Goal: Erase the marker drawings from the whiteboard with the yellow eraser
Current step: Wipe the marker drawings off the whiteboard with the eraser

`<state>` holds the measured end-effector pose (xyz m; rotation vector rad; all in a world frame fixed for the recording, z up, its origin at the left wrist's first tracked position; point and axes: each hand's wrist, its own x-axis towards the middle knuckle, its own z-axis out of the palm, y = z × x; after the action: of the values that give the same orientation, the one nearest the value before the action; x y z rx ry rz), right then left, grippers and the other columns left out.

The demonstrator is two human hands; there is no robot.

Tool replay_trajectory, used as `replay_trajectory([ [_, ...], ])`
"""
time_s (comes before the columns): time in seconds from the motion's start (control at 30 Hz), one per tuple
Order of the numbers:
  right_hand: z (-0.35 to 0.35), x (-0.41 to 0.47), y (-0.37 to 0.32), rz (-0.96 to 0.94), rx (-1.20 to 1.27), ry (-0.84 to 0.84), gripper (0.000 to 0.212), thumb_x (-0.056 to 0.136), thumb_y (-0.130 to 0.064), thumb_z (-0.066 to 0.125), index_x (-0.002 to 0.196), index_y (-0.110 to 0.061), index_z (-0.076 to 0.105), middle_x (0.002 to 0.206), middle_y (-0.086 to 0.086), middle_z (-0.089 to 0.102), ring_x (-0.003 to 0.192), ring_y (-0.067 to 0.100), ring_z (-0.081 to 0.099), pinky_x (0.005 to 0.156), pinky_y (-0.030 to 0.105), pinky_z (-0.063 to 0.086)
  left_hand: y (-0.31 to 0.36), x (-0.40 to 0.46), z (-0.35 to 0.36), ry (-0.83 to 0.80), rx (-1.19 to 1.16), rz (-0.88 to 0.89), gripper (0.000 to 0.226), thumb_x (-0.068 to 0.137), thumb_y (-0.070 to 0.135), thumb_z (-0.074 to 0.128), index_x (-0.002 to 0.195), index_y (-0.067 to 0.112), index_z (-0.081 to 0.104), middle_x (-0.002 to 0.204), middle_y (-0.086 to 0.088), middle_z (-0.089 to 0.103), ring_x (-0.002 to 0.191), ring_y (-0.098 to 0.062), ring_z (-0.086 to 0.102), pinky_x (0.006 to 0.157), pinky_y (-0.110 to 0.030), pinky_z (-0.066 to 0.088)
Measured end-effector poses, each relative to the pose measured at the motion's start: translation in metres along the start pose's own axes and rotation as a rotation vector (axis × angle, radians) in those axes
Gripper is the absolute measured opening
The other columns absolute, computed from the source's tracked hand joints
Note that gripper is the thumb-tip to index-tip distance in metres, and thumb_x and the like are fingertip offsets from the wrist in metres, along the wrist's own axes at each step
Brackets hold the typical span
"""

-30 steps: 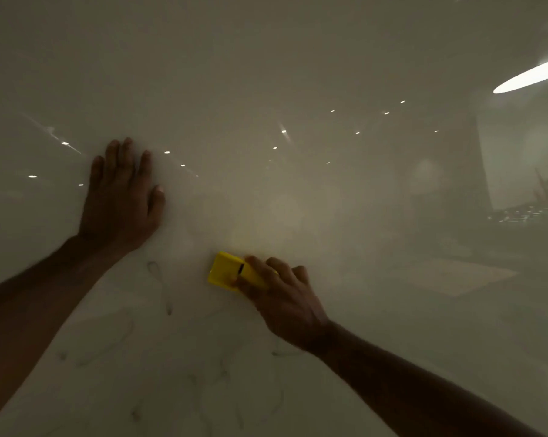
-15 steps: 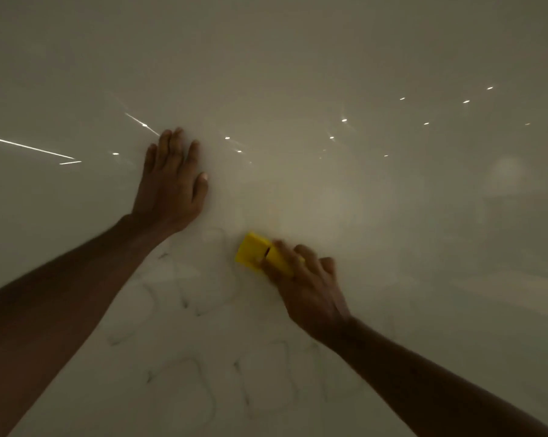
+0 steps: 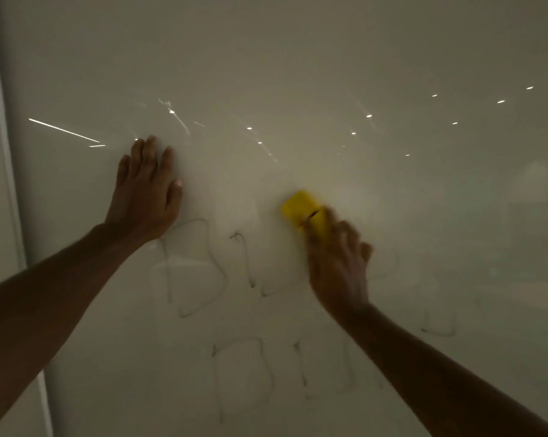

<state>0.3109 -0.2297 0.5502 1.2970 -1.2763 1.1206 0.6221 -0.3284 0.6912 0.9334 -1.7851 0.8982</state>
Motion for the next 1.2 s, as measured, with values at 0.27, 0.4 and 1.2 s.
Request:
replay_trajectory([
  [0.27, 0.001, 0.044, -0.025, -0.271, -0.038, -0.131, 0.062, 0.091, -0.026, 0.061, 0.147, -0.04, 0.037, 0.154, 0.001, 0.034, 0.12, 0.035, 0.042, 0.081, 0.048, 0.043, -0.054, -0.035, 0.005, 0.044, 0.012, 0.005, 0.063, 0.104, 0.033, 0.033, 0.157, -0.001, 0.036, 0.165, -0.033, 0.026, 0.152, -0.054, 0.023, 0.12, -0.065, 0.023],
  [0.4, 0.0, 0.072, -0.05, 0.186, 0.006, 0.035, 0.058, 0.092, -0.028, 0.057, 0.148, -0.033, 0.04, 0.156, 0.008, 0.033, 0.122, 0.039, 0.04, 0.084, 0.049, 0.038, -0.073, -0.053, 0.01, 0.062, 0.011, -0.005, 0.063, 0.105, 0.032, 0.03, 0.158, -0.001, 0.035, 0.166, -0.032, 0.026, 0.153, -0.053, 0.022, 0.123, -0.065, 0.018],
  [1.2, 0.042, 0.007, -0.152, -0.881, -0.048, -0.261, 0.055, 0.09, -0.019, 0.049, 0.142, -0.035, 0.047, 0.153, 0.005, 0.042, 0.124, 0.034, 0.044, 0.078, 0.039, 0.039, -0.096, -0.093, 0.035, 0.15, -0.044, 0.016, 0.06, 0.105, 0.022, 0.032, 0.159, -0.002, 0.031, 0.167, -0.029, 0.024, 0.156, -0.049, 0.018, 0.127, -0.062, 0.012],
])
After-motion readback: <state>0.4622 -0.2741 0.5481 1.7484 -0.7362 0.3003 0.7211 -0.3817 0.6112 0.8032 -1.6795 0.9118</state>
